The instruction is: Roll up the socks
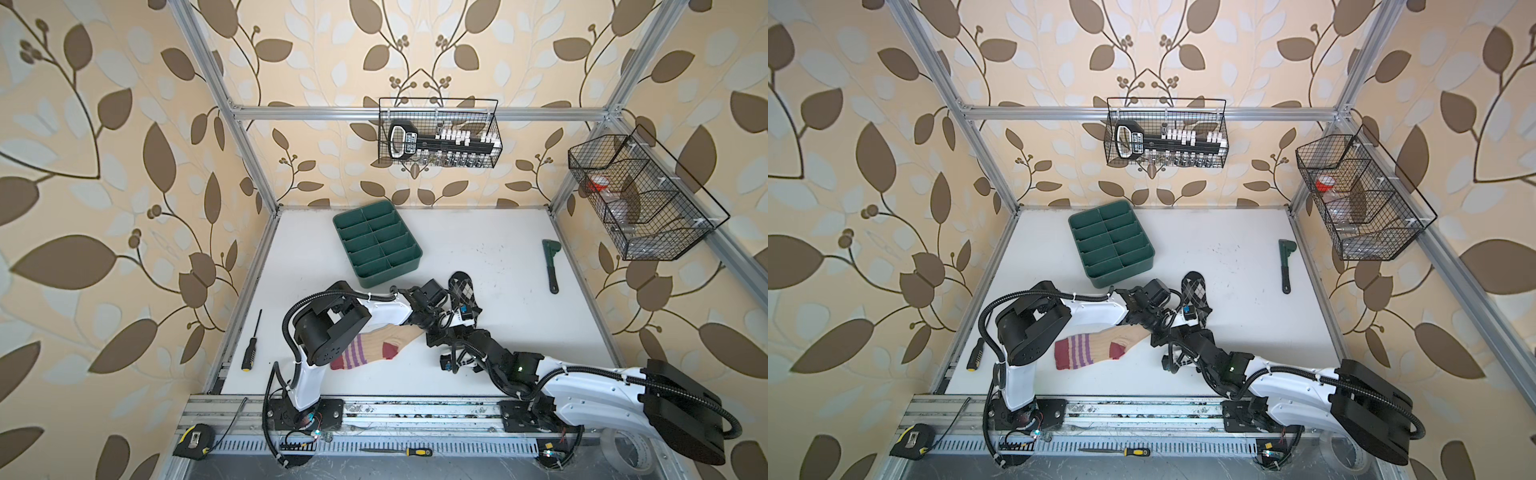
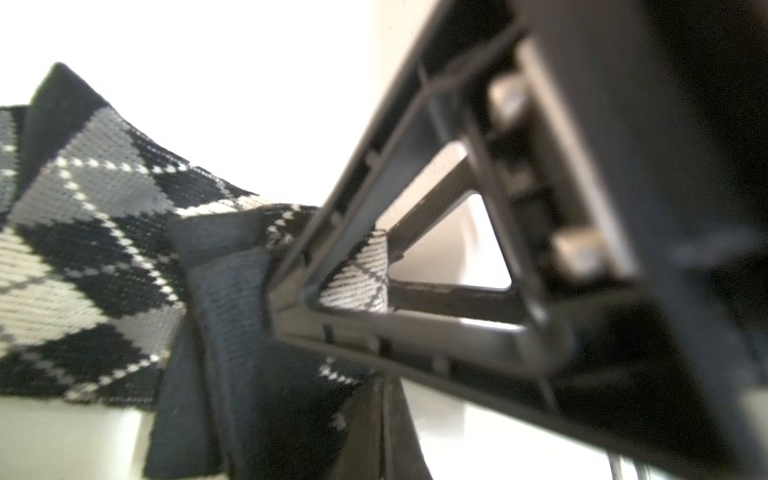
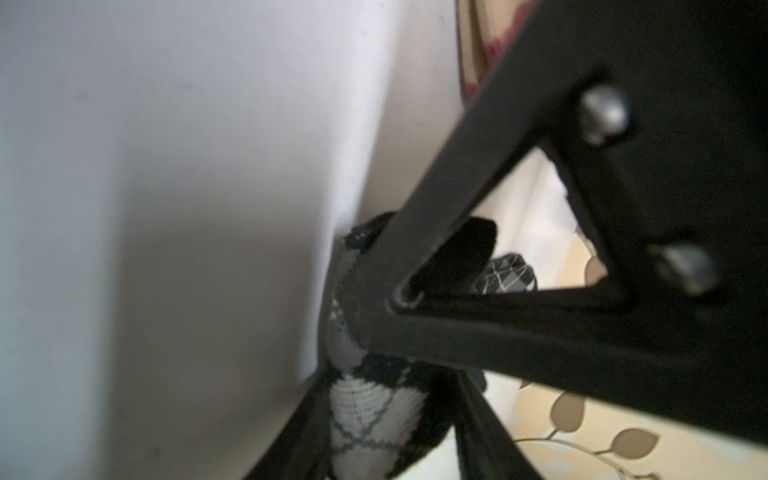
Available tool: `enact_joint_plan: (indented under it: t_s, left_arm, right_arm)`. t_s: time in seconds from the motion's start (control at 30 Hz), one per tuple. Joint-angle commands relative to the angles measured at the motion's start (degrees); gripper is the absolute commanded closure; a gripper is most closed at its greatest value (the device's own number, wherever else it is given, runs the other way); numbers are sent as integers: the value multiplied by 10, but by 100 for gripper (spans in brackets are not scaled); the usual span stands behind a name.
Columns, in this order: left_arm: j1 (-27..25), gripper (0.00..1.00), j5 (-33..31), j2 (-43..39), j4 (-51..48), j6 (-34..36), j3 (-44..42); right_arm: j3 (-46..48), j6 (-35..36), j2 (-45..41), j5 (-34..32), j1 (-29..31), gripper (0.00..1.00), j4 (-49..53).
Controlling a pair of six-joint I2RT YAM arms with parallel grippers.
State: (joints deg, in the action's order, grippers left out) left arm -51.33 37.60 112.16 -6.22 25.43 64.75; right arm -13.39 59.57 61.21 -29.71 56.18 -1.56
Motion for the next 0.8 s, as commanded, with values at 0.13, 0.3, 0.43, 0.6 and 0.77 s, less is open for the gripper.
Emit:
enact_joint_plan:
  t_s: [0.13, 0.3, 0.43, 0.6, 0.77]
  left_arm:
    - [6, 100, 28, -38, 48, -28, -23]
    - [34, 62, -33, -124, 167, -95, -99]
    - [62, 42, -122, -229, 212, -91, -161]
    - [72, 38, -238, -383, 195, -5, -220]
    - [72, 35, -283, -499, 122, 89, -237]
  right_arm:
    - [4, -13, 1, 25, -8, 100, 15]
    - [-31, -46, -27, 98, -24, 100, 142]
    - [-67, -82, -49, 196, -52, 100, 242]
    - [-134, -110, -11, 340, -107, 100, 361]
    - [-199, -134, 63, 435, -151, 100, 424]
